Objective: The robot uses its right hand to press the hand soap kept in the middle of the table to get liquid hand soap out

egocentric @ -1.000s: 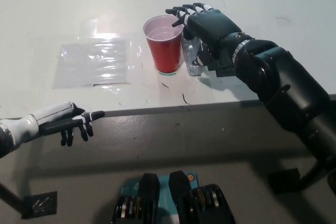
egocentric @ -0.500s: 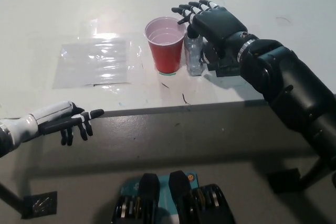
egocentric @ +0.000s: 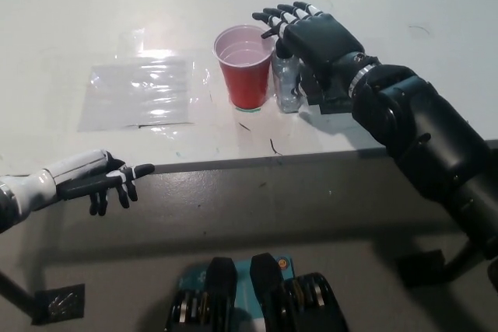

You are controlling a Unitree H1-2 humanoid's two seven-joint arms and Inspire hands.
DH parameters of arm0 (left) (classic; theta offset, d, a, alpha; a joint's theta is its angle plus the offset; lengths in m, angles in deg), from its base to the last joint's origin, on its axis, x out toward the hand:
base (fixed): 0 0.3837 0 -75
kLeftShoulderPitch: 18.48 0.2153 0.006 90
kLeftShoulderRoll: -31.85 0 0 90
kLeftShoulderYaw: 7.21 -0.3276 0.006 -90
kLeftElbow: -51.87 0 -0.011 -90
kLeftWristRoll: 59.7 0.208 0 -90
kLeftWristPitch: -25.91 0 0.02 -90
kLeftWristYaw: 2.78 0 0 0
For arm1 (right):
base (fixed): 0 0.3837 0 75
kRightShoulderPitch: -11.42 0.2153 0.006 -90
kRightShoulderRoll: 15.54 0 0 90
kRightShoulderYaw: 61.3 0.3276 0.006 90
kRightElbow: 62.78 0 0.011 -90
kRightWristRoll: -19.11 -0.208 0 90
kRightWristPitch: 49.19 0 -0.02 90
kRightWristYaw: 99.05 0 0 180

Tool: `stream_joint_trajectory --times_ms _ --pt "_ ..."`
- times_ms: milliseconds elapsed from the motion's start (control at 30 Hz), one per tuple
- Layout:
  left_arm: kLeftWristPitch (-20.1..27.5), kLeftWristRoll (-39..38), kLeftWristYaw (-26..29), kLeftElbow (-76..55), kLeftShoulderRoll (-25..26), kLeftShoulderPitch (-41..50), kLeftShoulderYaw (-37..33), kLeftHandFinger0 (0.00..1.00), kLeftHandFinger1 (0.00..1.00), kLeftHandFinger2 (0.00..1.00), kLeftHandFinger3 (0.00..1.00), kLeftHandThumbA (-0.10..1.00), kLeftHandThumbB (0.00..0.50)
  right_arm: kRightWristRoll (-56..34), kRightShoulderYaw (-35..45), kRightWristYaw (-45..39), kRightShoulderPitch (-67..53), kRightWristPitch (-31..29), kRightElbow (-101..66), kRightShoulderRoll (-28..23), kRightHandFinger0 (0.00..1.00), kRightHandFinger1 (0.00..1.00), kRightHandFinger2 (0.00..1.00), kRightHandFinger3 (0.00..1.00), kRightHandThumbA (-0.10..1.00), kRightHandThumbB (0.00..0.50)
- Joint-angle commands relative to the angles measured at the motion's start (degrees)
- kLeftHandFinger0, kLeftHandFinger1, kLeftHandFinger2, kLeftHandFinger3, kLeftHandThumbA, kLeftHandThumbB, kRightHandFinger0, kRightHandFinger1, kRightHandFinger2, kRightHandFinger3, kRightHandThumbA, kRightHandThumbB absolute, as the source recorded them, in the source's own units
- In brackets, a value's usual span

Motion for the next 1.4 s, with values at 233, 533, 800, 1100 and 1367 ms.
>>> stream_joint_trajectory --times_ms 233,533,800,1100,1367 --pt "-0.49 0.82 -0.65 -1.82 2.97 -3.01 0.77 0.35 0.31 0.47 0.69 0.92 0.262 -1.01 -0.47 0.11 -4.11 -0.47 6.2 1.36 1.0 1.0 1.0 1.0 1.0 0.425" --pt "0.09 0.54 -0.4 -1.85 2.64 -2.77 1.43 0.35 0.31 0.46 0.63 0.91 0.27 0.43 -1.65 3.52 -4.65 -2.49 8.79 0.06 1.0 1.0 1.0 1.0 1.0 0.396" --pt "0.81 0.42 -0.72 -1.29 2.93 -3.69 1.55 0.35 0.3 0.45 0.62 0.92 0.297 2.07 -3.11 6.19 -3.39 -2.52 11.69 -0.39 1.0 1.0 1.0 1.0 1.0 0.403" --pt "0.86 -0.36 -0.97 -0.82 2.77 -4.11 2.01 0.33 0.29 0.44 0.61 0.91 0.31 3.19 -5.4 7.96 -3.8 -1.95 12.95 0.14 1.0 1.0 1.0 1.0 1.0 0.403" --pt "1.06 -0.25 -1.36 -0.35 2.8 -5.3 1.6 0.33 0.28 0.42 0.58 0.89 0.284 2.28 -5.3 8.63 -4.13 -2.03 12.83 0.8 1.0 1.0 1.0 1.0 1.0 0.394"
